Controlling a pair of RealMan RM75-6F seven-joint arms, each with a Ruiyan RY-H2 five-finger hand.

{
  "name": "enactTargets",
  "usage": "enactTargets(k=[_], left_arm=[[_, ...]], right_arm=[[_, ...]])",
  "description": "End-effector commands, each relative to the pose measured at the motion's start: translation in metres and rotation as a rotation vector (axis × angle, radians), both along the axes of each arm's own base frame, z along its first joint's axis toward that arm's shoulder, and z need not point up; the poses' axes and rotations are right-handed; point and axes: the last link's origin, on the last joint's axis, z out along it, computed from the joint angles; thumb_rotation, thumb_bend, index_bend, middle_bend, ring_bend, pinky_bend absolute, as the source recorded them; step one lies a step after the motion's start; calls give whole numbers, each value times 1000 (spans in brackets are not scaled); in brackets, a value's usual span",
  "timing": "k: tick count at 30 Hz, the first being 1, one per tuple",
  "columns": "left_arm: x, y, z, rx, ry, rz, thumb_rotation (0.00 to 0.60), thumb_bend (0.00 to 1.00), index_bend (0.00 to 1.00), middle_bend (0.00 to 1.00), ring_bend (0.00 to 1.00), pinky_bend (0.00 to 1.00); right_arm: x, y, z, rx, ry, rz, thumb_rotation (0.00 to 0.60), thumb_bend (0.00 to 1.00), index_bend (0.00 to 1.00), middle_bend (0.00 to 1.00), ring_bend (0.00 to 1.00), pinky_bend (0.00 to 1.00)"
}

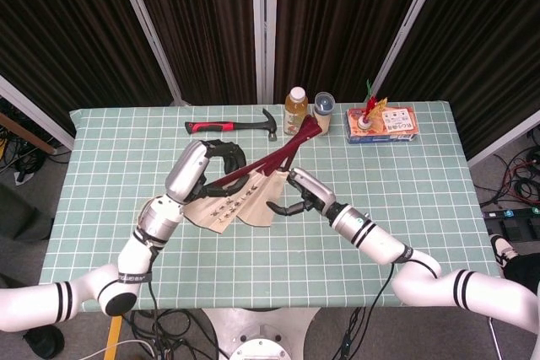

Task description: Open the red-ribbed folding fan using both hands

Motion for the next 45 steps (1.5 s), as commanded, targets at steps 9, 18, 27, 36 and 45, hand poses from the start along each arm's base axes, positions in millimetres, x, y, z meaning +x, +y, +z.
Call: enactTargets(k=[9,18,27,36,45], left_arm=[[9,-3,-6,-21,-6,-13,600,342,580,713,688,588],[-3,0,-7,-24,17,12,600,342,580,713,688,586],[-15,4,-5,-6,74,18,600,343,580,712,688,586],[-46,11,-1,74,242,43,600,350,580,712,688,585],[-72,15,3,208,472,42,600,351,581,712,688,583]], right_arm=[[23,-1,-12,-20,1,-19,600,353,592,436,256,137],[19,-8,-10,-133,63,-55,600,398,736,507,337,161],[16,-12,-5,-233,123,-47,600,472,820,528,362,162],[3,-18,11,-374,258,15,600,466,820,528,362,162],[-13,-20,26,-511,403,82,600,463,819,527,361,158]])
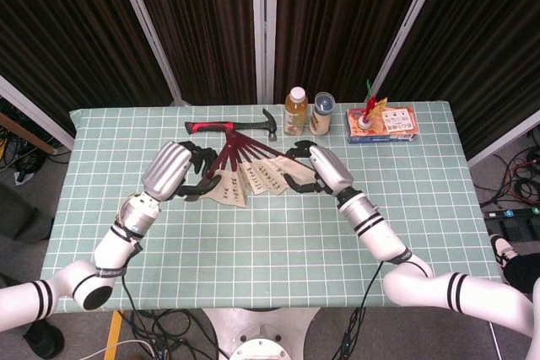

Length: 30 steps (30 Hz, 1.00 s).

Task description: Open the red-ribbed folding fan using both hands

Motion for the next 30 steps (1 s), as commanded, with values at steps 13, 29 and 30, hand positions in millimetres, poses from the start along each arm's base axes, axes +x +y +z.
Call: enactTargets(k=[13,29,30], left_arm=[[-26,-3,-6,227,444,-20,600,351,581,709,688,577],[-38,-23,-40,343,639,-7,600,350,581,708,688,577],[-39,-24,-41,348,647,-4,600,350,581,708,688,577]], right_arm=[[-21,1,19,-291,274,124,600,462,816,527,361,91],[-55,26,5,-508,460,145,600,463,801,518,359,71],[-56,27,4,-520,473,144,600,463,800,517,359,68]])
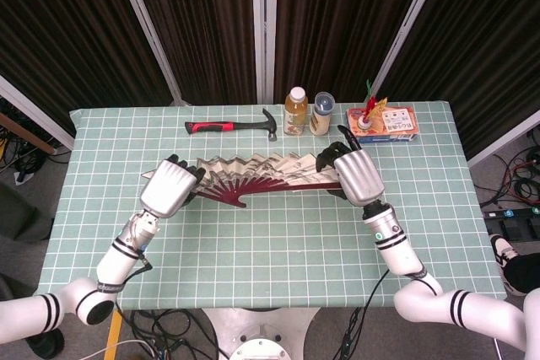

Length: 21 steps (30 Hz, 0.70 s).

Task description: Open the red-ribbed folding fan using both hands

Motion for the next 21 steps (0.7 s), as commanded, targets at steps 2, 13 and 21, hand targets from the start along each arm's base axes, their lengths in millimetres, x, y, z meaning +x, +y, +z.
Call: enactTargets(k=[2,13,21], left_arm=[[-7,-3,-8,22,32,15,600,349,581,708,688,577],[-16,-10,-22,88,126,16,600,349,577,704,688,577],[-19,-17,-42,79,172,-8,600,348,565,696,688,577]], right_arm=[[-8,6,-4,-70,60,3,600,463,799,517,358,61],[-20,23,-12,-247,207,79,600,461,790,508,356,4],[-38,33,-31,-271,265,87,600,456,696,461,282,0]])
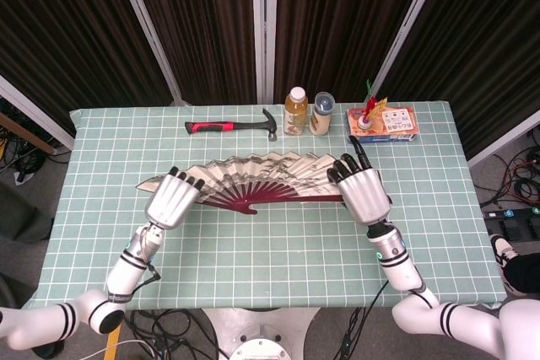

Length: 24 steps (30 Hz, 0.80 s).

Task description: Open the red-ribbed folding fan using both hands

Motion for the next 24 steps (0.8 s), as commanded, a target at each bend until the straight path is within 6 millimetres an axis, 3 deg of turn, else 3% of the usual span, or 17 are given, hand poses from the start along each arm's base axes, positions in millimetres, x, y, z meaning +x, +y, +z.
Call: enactTargets(k=[1,3,5,7,9,14,19,24], left_arm=[[-2,-3,-9,-11,24,-11,600,348,559,693,688,577],[-3,-5,-14,-19,37,-13,600,336,524,681,686,577],[-4,-8,-17,-24,45,-14,600,285,463,653,676,575],[-5,-11,-21,-35,52,-15,600,199,380,598,638,563],[-5,-13,-24,-52,55,-4,600,98,287,515,549,533],[0,-18,-30,-112,29,28,600,6,197,401,417,455],[5,-23,-35,-197,12,73,600,0,134,275,262,351],[11,-22,-37,-305,-18,142,600,0,91,184,138,256]], right_arm=[[-11,7,-12,5,12,-12,600,454,666,444,257,0],[-17,9,-16,17,10,-27,600,444,587,388,194,0],[-23,13,-21,38,12,-44,600,427,424,292,95,0],[-29,18,-24,61,13,-62,600,393,171,148,9,0],[-34,23,-26,90,4,-94,600,352,29,41,0,0],[-45,37,-27,151,16,-192,600,255,0,0,0,0],[-52,42,-25,218,36,-277,600,80,0,0,0,0],[-55,38,-22,338,59,-385,600,0,0,0,0,0]])
